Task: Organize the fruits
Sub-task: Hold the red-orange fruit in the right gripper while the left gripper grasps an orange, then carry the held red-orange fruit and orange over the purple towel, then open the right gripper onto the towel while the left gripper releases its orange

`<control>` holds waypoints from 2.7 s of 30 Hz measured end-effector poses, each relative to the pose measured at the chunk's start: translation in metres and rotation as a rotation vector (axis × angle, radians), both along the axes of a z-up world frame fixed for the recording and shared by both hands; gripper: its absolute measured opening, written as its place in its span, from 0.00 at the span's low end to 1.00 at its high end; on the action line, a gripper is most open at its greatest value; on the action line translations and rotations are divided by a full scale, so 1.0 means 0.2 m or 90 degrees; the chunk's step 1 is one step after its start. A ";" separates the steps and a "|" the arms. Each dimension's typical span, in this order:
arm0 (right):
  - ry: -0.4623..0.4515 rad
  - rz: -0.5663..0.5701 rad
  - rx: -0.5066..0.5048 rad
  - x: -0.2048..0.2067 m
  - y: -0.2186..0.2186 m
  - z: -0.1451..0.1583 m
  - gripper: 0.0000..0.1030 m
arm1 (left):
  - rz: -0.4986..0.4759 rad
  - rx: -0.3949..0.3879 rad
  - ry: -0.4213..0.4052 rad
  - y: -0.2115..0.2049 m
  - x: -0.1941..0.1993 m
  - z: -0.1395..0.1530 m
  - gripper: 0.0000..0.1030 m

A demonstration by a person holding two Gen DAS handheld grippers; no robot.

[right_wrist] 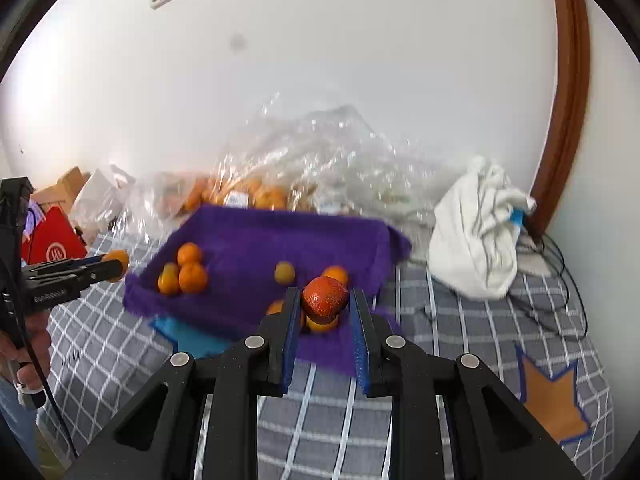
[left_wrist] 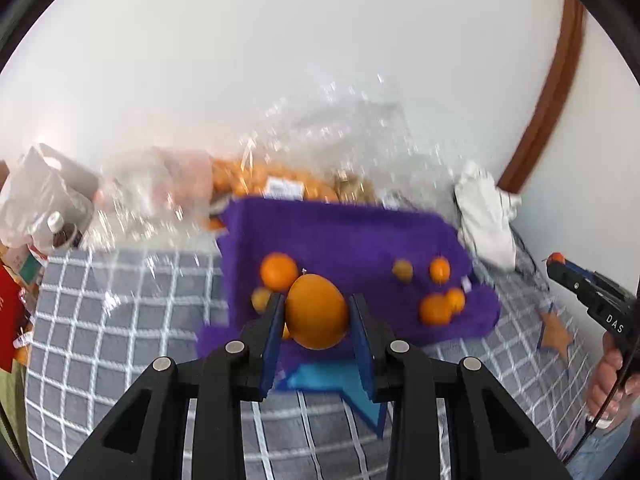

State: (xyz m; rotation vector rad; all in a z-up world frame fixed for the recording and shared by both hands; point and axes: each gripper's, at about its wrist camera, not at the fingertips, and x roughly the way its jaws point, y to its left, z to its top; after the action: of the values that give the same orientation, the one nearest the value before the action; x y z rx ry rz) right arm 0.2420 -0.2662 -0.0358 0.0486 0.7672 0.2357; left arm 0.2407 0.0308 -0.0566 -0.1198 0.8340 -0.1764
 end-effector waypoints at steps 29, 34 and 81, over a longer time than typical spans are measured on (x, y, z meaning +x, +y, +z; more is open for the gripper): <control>0.106 0.011 0.040 0.83 0.05 -0.47 0.23 | 0.031 -0.032 0.103 0.01 0.80 -0.36 0.30; 0.150 0.009 0.026 0.88 0.05 -0.60 0.23 | 0.029 -0.018 0.142 0.00 0.83 -0.46 0.30; 0.122 -0.008 -0.023 0.75 0.14 -0.41 0.51 | -0.016 0.033 0.144 -0.13 0.74 -0.31 0.50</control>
State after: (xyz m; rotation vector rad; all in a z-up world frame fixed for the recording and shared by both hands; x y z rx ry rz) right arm 0.3912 -0.2381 -0.1171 0.0417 0.9609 0.2068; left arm 0.3885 0.0044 -0.1179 -0.0808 1.0646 -0.1660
